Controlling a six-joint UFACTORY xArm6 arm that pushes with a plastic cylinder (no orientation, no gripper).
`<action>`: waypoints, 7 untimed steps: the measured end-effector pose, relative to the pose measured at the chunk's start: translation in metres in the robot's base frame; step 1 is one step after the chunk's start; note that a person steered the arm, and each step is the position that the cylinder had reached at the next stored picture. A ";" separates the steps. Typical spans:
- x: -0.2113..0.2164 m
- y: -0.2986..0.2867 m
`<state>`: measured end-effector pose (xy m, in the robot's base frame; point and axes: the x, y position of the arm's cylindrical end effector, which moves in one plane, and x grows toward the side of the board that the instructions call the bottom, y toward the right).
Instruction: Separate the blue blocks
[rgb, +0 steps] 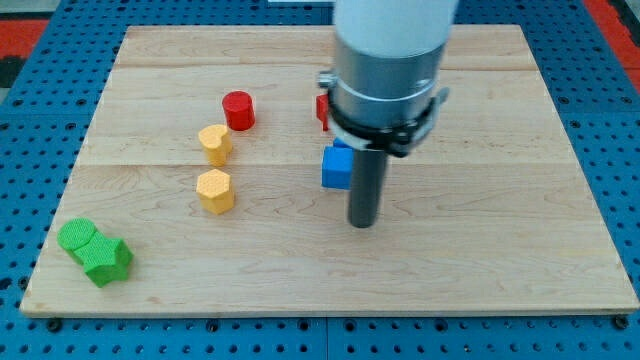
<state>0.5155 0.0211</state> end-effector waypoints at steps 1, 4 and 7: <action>-0.029 -0.051; -0.090 -0.017; -0.076 0.026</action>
<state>0.4397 0.0470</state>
